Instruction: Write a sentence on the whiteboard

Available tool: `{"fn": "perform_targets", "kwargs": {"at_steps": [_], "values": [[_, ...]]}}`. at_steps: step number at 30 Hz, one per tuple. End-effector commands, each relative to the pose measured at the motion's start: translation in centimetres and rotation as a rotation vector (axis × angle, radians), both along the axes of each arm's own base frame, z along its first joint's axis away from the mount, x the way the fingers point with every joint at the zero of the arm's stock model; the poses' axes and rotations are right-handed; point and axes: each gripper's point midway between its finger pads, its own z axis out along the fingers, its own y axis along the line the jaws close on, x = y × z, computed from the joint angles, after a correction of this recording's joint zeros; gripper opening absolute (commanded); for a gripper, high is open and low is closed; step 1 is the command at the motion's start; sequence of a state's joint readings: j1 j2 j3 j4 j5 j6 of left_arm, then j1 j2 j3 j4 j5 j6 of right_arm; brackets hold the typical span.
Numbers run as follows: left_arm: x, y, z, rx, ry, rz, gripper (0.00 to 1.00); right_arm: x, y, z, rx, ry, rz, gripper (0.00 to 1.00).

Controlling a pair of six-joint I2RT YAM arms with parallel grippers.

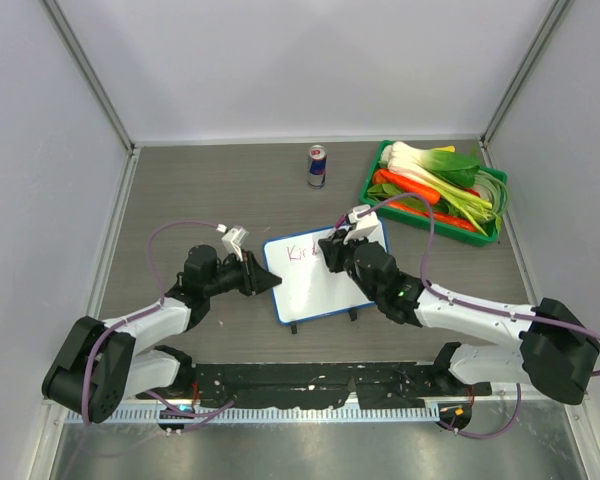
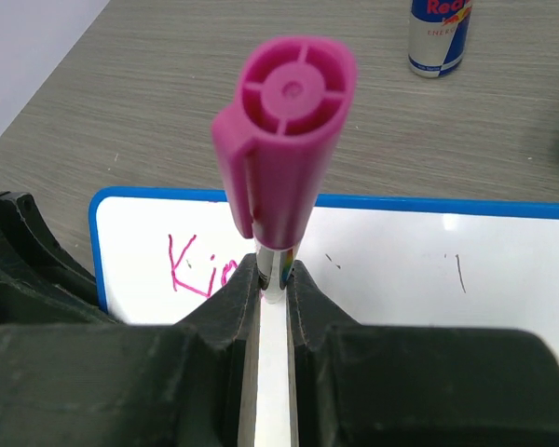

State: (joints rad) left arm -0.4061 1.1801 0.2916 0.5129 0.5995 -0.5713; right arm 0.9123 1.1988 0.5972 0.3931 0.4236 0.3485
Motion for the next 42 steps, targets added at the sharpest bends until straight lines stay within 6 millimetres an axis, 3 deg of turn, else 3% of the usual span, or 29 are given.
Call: {"fn": "perform_targets", "kwargs": {"at_steps": [1, 5, 17, 21, 42], "values": [[0.5, -0.2, 0.1, 0.032, -0.044, -0.012, 0.0, -0.1, -0.5, 0.6, 0.018, -0.004, -0.013, 0.01], [0.5, -0.2, 0.1, 0.033, -0.046, -0.012, 0.0, 0.0, -0.7, 0.9, 0.02, -0.013, -0.023, 0.01], [0.4, -0.2, 0.1, 0.034, -0.047, -0.016, 0.0, 1.2, -0.3, 5.1, 0.074, -0.096, -0.048, 0.01], [0.5, -0.2, 0.0, 0.034, -0.044, -0.013, 0.0, 1.4, -0.4, 5.5, 0.071, -0.109, -0.065, 0.01], [0.4, -0.2, 0.0, 0.035, -0.041, -0.016, 0.0, 0.9, -1.0, 1.5, 0.003, -0.036, -0.053, 0.01]]}}
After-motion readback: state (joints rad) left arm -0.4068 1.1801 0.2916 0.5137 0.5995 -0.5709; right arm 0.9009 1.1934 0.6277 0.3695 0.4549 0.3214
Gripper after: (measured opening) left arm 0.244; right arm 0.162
